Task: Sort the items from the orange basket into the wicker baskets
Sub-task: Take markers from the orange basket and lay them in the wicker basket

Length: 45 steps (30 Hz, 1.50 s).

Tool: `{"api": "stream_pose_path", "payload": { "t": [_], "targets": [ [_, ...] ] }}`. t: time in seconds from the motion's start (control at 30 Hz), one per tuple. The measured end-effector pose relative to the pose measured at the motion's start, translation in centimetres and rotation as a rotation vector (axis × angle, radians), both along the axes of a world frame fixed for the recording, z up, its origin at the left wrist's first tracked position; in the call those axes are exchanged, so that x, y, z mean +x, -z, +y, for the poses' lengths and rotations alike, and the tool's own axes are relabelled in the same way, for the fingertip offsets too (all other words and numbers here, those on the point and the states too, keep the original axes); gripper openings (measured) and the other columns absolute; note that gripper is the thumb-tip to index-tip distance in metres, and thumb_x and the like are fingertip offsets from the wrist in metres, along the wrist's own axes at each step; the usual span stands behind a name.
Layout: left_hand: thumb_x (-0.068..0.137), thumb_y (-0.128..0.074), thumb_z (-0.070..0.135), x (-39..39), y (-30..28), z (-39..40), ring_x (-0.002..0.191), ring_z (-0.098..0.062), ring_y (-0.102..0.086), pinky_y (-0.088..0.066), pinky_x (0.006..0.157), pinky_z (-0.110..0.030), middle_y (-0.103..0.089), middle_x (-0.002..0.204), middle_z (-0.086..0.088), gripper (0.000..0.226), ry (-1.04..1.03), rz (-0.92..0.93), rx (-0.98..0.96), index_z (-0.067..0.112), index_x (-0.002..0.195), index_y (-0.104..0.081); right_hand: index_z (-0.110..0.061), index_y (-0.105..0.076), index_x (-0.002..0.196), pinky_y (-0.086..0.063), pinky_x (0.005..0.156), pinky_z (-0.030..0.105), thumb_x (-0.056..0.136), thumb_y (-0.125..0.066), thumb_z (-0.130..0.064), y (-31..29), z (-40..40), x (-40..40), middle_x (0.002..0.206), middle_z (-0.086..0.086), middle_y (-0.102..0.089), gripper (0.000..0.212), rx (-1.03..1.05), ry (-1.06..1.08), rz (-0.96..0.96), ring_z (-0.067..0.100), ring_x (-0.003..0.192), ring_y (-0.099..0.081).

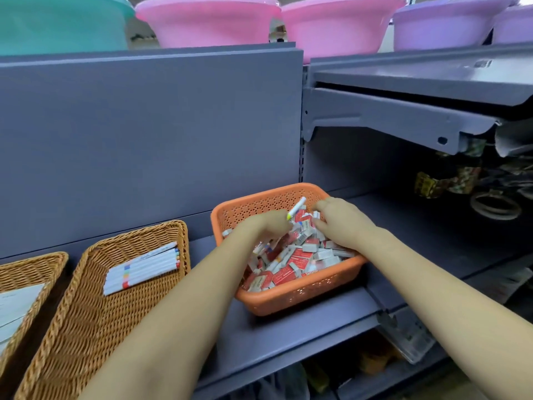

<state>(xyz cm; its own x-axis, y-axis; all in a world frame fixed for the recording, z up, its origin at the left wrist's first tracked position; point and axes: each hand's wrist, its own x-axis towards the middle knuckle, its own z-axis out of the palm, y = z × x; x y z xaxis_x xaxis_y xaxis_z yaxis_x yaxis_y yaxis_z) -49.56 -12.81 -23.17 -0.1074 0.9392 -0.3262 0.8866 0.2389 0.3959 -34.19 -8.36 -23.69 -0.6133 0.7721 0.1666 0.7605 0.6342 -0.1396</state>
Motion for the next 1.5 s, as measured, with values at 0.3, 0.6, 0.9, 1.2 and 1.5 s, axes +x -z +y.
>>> {"api": "stream_pose_path", "payload": {
  "t": [0.3, 0.6, 0.9, 1.2, 1.5],
  "targets": [
    [0.094, -0.053, 0.037, 0.9, 1.6, 1.1, 0.081, -0.023, -0.047, -0.042, 0.075, -0.035, -0.057, 0.094, -0.011, 0.031, -0.080, 0.144, 0.021, 0.007, 0.097, -0.057, -0.013, -0.053, 0.126, -0.048, 0.089, 0.039, 0.096, -0.045, -0.027, 0.0, -0.4, 0.3, 0.127, 0.008, -0.055, 0.035, 0.007, 0.020, 0.000, 0.026, 0.110, -0.054],
    [0.094, -0.051, 0.037, 0.3, 1.2, 0.9, 0.066, -0.020, -0.046, -0.035, 0.055, -0.028, -0.048, 0.071, -0.002, 0.028, -0.017, 0.210, 0.057, 0.011, 0.085, -0.052, -0.012, -0.055, 0.119, -0.043, 0.076, 0.033, 0.096, -0.044, -0.025, 0.3, -0.5, -0.1, 0.118, 0.008, -0.057, 0.029, 0.005, 0.034, 0.001, 0.024, 0.101, -0.055],
    [0.094, -0.050, 0.025, -0.6, -1.0, -0.7, 0.053, -0.014, -0.038, -0.030, 0.048, -0.025, -0.043, 0.064, 0.000, 0.023, -0.023, 0.299, 0.092, 0.010, 0.077, -0.049, -0.009, -0.056, 0.117, -0.046, 0.082, 0.038, 0.096, -0.044, -0.025, -0.5, -0.9, -1.1, 0.118, 0.009, -0.056, 0.029, 0.005, 0.061, -0.003, 0.026, 0.104, -0.053],
    [0.085, -0.064, 0.016, 0.8, -0.3, -3.0, 0.075, -0.024, -0.060, -0.053, 0.085, -0.034, -0.063, 0.079, -0.007, 0.014, 0.056, 0.300, -0.284, 0.005, 0.091, -0.069, -0.007, -0.053, 0.125, -0.041, 0.089, 0.035, 0.096, -0.042, -0.022, -0.1, -1.7, -1.1, 0.125, 0.011, -0.054, 0.035, 0.012, 0.056, -0.044, 0.027, 0.114, -0.050],
    [0.094, -0.046, 0.023, -0.6, -1.2, -3.5, 0.060, -0.017, -0.045, -0.033, 0.050, -0.026, -0.053, 0.076, -0.004, 0.014, -0.077, 0.057, 0.130, 0.010, 0.091, -0.051, -0.008, -0.056, 0.118, -0.043, 0.083, 0.035, 0.096, -0.042, -0.023, 0.5, -1.7, -0.8, 0.120, 0.011, -0.057, 0.031, 0.053, 0.092, 0.076, 0.028, 0.107, -0.054]
  ]
}}
